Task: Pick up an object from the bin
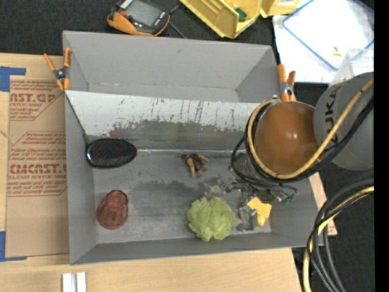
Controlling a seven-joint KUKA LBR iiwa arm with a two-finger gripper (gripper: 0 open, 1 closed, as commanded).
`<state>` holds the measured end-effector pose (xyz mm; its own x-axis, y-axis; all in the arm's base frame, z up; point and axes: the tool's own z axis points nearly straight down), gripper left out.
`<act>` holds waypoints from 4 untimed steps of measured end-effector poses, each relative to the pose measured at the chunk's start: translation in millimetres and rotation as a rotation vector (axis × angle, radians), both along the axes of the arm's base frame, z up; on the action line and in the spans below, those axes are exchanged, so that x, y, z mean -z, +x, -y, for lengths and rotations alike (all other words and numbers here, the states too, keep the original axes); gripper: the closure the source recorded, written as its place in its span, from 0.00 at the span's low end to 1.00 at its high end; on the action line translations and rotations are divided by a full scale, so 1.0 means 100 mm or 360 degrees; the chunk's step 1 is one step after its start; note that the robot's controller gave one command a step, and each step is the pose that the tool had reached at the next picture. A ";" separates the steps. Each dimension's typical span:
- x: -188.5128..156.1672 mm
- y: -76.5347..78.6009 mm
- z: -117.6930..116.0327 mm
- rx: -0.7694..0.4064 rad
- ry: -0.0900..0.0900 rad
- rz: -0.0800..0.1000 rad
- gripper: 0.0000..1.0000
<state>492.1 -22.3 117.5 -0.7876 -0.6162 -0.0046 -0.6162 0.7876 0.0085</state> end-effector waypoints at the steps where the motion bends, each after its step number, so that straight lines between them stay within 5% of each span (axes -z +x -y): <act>1: -0.35 -0.03 0.17 -0.0660 0.0002 0.0007 0.00; 2: 0.12 -0.11 -0.39 0.0260 -0.0002 0.0013 1.00; 3: 0.12 -0.11 -0.39 0.0260 -0.0002 0.0013 1.00; 4: -0.79 -0.01 -0.31 0.0286 0.0000 0.0024 1.00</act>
Offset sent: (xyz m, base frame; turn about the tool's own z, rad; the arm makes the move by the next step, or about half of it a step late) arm -0.0124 0.0374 -0.0129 0.1635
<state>490.8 9.1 196.5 -0.8850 -0.4654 -0.0173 -0.4654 0.8851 0.0002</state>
